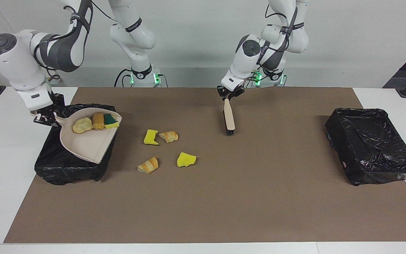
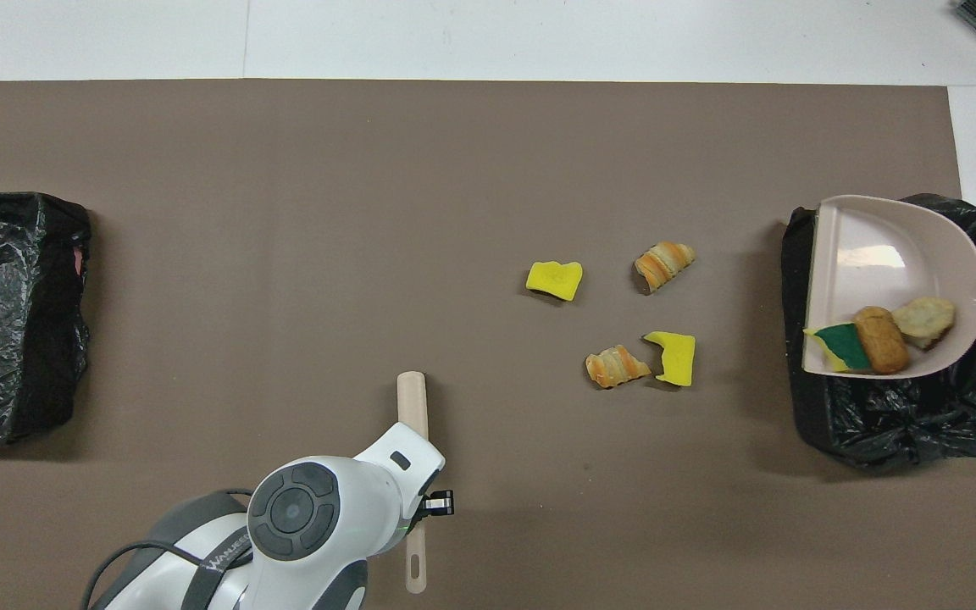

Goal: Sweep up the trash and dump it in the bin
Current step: 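Carry the dustpan to the far bin with the right gripper and tip it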

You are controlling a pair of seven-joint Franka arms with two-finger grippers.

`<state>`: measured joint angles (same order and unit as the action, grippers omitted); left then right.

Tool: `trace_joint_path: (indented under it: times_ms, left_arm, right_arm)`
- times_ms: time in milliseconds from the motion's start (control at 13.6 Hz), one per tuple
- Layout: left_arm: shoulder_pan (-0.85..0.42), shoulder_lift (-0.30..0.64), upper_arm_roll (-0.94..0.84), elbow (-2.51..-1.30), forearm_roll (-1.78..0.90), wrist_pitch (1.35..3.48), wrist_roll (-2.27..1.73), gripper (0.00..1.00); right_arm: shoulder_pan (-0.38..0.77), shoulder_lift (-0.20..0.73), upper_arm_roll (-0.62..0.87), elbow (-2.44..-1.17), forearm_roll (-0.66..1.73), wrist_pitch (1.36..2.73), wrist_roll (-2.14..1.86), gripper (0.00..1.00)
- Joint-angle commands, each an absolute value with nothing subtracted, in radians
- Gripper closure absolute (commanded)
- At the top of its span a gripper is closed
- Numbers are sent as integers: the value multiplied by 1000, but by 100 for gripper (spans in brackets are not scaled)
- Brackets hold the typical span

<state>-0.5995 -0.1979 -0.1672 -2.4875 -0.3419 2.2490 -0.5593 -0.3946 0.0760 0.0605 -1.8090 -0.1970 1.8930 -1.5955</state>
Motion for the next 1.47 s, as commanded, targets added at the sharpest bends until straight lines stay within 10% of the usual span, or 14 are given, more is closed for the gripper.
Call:
trace_joint_path:
  times_ms: [0,735,1396]
  left_arm:
    - [-606,-216,-152,-2514,-327,2275,-520,100]
    - [-589,-203,-152,-2563,-327,2310,-515,100]
    - [-571,-201,-152,-2559,-327,2270,-545,0]
  right_arm:
    - [-443,54,72,-1815,-270,1916,-1609,100]
    - [-232,-3,75,-1835,-794,1832,-1491,100]
    - [-156,-9,123,-1772,-813,1816,-1404,100]
